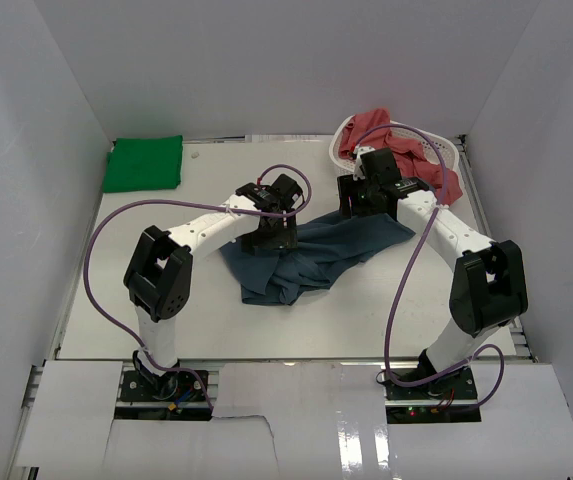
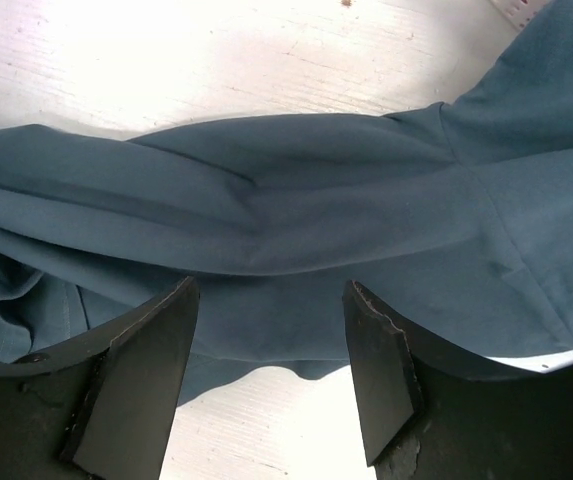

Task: Fold and stack the t-shirts
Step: Flatten out the tshirt

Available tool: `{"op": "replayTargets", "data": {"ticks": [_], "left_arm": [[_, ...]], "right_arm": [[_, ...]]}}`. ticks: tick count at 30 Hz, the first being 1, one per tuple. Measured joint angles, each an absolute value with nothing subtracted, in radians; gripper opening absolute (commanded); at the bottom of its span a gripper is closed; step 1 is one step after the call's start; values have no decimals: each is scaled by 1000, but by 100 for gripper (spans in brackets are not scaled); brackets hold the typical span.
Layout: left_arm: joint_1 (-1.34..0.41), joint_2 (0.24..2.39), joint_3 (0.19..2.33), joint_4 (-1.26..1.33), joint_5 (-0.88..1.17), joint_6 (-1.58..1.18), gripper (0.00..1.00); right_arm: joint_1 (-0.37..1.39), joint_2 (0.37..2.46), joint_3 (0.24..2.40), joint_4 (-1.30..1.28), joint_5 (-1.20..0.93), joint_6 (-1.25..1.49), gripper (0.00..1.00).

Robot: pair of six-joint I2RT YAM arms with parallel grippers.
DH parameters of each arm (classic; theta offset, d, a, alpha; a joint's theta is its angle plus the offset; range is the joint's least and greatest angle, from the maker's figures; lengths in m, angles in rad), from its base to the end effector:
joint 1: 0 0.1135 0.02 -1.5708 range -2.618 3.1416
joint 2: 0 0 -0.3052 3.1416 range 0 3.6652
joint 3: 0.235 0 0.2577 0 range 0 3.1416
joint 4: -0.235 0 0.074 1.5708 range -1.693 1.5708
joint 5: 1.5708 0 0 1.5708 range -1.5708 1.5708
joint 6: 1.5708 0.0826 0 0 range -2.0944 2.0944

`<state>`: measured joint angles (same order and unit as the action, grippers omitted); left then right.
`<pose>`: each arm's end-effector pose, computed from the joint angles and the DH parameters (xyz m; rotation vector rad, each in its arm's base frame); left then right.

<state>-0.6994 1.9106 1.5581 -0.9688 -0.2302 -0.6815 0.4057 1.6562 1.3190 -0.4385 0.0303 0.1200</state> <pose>0.3303 -0.2532 0.2214 -0.0155 2.8041 0.0260 0.3815 0.1612 0.2817 -0.3207 2.3351 0.2227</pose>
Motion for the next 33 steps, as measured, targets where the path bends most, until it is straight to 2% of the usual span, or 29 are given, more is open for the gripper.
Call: {"op": "replayTargets", "data": {"ticks": [19, 33], "left_arm": [[-702, 1852, 1566, -1005, -277, -704, 96], [-745, 1956, 1568, -1025, -330, -692, 94]], "right_arm": [[406, 1656, 1317, -439, -5, 121, 65], [406, 1657, 1317, -439, -9, 121, 65]]}}
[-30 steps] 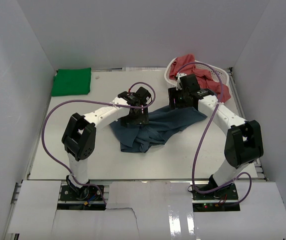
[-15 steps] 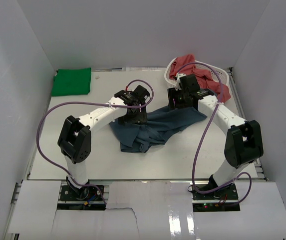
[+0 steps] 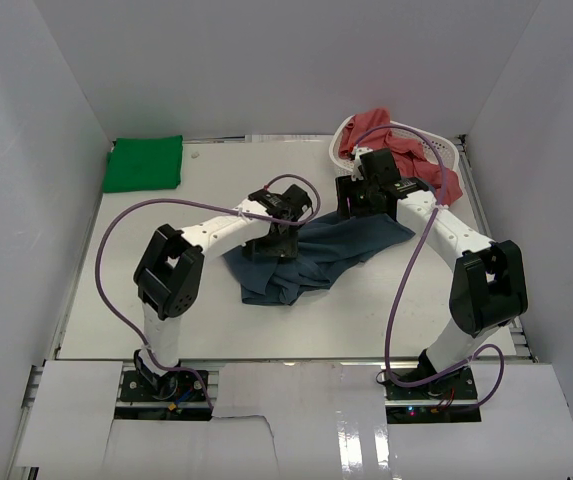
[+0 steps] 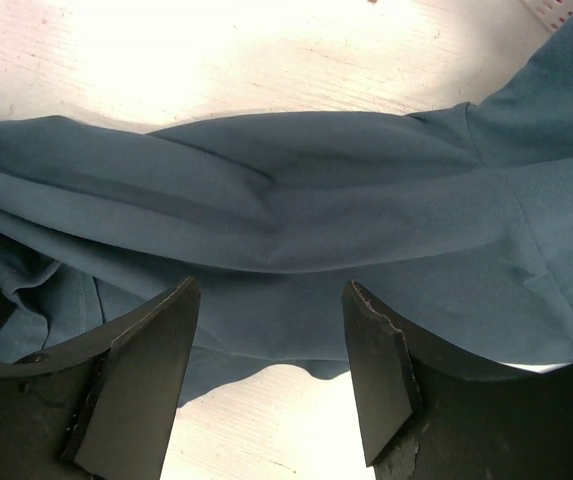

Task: Fold and stack the t-shirts
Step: Flatten out the tshirt

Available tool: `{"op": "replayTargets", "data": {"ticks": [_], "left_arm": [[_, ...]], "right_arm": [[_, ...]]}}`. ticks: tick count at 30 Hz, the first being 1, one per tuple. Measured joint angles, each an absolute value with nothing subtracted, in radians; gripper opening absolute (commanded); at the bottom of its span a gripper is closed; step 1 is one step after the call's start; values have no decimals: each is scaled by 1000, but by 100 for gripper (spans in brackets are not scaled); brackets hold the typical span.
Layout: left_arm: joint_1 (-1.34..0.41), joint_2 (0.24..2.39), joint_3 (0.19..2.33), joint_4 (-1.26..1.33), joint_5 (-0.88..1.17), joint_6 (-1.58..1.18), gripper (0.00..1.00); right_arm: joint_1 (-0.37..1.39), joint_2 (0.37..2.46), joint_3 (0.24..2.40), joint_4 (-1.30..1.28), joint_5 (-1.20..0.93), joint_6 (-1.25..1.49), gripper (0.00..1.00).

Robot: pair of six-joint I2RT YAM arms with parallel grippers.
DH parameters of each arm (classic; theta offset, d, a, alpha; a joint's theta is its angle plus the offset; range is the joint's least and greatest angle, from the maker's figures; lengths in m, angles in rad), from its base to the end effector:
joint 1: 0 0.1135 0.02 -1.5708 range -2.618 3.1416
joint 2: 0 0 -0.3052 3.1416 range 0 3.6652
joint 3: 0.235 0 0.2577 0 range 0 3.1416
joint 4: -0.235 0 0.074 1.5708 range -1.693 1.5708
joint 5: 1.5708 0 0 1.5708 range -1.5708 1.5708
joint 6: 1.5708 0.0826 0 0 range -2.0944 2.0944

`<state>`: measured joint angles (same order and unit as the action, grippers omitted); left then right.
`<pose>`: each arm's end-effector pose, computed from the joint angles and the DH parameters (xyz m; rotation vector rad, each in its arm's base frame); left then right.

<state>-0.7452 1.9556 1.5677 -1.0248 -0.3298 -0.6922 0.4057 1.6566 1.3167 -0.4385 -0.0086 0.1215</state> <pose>0.3218 -0.2605 0.2069 0.0373 2.7996 0.2046 0.3801 0.1640 0.2806 -0.3392 2.3407 0.2676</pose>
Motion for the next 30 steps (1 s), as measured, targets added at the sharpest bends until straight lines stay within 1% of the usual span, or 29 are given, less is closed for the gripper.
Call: {"op": "replayTargets", "data": {"ticks": [18, 21, 26, 30], "left_arm": [[-854, 2072, 1714, -1093, -500, -673, 92], [-858, 2092, 1718, -1103, -521, -675, 89], [-858, 2100, 1718, -1122, -545, -682, 80], [-857, 2100, 1718, -1129, -562, -682, 79]], "right_arm": [[403, 1658, 1312, -438, -28, 122, 65], [401, 1658, 1312, -438, -30, 122, 65], [399, 1658, 1312, -438, -31, 122, 65], [399, 1662, 1312, -438, -38, 122, 65]]}}
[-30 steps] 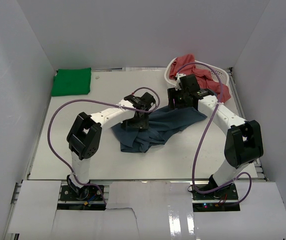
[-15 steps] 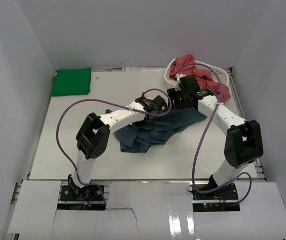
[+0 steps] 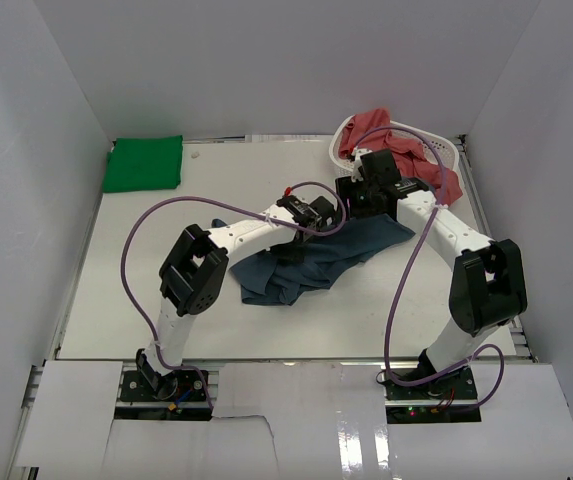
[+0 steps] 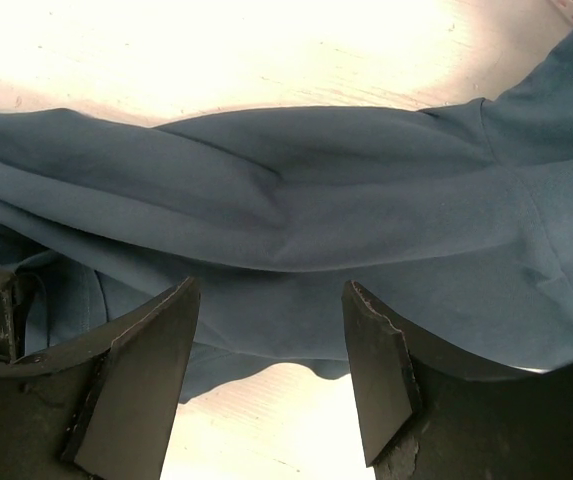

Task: Fold and stack the t-shirts
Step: Flatten out the tshirt

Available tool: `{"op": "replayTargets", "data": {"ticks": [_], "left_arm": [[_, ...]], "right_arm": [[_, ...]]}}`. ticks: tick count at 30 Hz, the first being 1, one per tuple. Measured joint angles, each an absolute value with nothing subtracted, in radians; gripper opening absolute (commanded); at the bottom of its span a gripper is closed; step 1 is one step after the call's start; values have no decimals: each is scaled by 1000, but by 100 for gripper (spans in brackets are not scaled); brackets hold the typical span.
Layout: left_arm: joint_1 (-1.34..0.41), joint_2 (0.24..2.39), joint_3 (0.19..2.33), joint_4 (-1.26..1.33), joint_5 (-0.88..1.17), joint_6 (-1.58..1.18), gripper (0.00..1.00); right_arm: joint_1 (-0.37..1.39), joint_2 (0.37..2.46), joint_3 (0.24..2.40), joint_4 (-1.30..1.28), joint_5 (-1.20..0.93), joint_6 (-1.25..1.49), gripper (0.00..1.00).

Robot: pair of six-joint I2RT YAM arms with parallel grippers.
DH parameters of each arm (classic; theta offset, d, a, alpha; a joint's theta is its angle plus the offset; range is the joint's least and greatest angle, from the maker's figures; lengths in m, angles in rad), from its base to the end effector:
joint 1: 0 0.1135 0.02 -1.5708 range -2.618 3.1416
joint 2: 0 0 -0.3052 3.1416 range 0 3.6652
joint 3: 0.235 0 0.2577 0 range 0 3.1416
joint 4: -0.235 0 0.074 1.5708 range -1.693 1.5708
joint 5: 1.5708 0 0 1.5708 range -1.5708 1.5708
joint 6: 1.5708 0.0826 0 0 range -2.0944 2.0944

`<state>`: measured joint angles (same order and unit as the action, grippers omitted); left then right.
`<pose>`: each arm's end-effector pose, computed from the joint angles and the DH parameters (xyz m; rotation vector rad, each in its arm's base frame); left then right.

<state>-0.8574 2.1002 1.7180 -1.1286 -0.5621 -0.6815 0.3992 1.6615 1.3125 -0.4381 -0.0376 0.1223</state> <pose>0.3197 -0.3021 0.1955 0.2111 2.6568 0.4970 0.3804 0.1638 0.2773 -0.3463 2.3517 0.2964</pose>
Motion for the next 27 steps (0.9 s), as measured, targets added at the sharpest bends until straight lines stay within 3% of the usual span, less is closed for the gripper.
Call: {"op": "replayTargets", "data": {"ticks": [27], "left_arm": [[-858, 2098, 1783, -1201, -587, -699, 80]], "right_arm": [[399, 1688, 1311, -438, -63, 123, 64]]}}
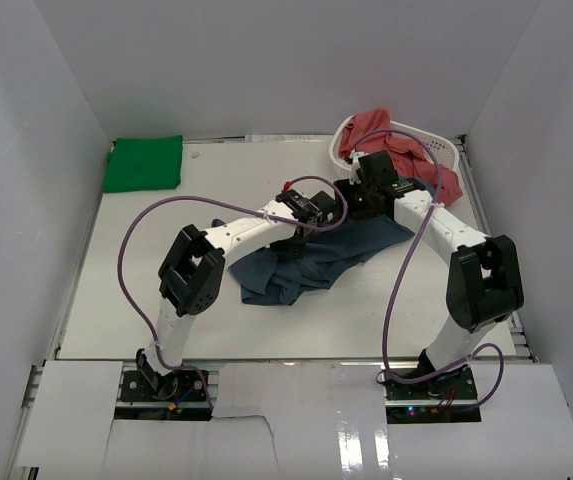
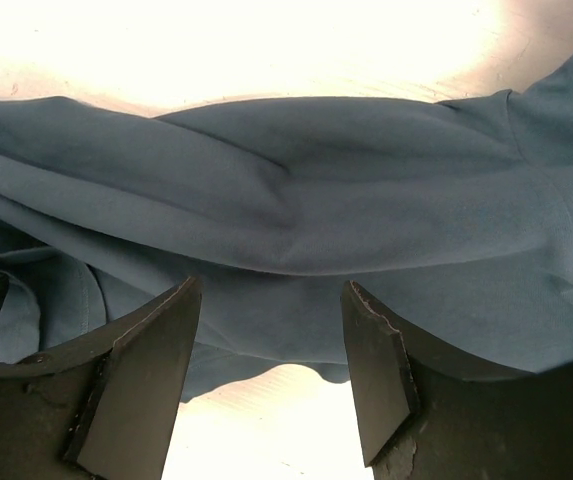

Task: Fold and stack the t-shirts
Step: Flatten out the tshirt

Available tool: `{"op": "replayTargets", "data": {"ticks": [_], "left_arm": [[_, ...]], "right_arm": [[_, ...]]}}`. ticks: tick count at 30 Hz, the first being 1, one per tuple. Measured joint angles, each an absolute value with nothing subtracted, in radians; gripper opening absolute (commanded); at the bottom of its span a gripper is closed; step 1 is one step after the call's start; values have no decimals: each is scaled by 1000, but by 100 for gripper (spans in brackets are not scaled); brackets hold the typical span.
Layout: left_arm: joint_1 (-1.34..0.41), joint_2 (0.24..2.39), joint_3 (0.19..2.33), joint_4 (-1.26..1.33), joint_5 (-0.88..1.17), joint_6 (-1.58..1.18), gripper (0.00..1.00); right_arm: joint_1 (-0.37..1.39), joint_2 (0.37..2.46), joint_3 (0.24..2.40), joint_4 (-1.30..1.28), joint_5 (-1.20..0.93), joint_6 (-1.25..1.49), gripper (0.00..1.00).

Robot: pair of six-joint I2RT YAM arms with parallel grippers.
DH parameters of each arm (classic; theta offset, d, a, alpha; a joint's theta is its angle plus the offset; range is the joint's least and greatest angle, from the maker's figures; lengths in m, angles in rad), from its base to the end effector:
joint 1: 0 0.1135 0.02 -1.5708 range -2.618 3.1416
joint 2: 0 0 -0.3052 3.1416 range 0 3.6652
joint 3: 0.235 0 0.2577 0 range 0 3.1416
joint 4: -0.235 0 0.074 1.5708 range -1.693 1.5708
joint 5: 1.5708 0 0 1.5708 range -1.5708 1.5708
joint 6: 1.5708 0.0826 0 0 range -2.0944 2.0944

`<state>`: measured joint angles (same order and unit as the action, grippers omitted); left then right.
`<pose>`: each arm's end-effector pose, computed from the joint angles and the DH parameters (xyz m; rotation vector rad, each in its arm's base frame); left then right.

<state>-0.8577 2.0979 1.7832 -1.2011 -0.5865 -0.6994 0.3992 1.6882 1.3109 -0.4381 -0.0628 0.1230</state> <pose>0.3213 -0.3016 0.2142 0.1872 2.6378 0.5174 0.3832 0.1673 0.2662 -0.3612 2.3811 0.3197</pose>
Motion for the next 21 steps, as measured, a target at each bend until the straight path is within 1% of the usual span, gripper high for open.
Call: {"op": "replayTargets", "data": {"ticks": [12, 21], "left_arm": [[-858, 2057, 1714, -1213, -580, -700, 80], [-858, 2059, 1709, -1223, -588, -700, 79]], "right_arm": [[399, 1691, 1311, -438, -72, 123, 64], [399, 1691, 1311, -438, -75, 123, 64]]}}
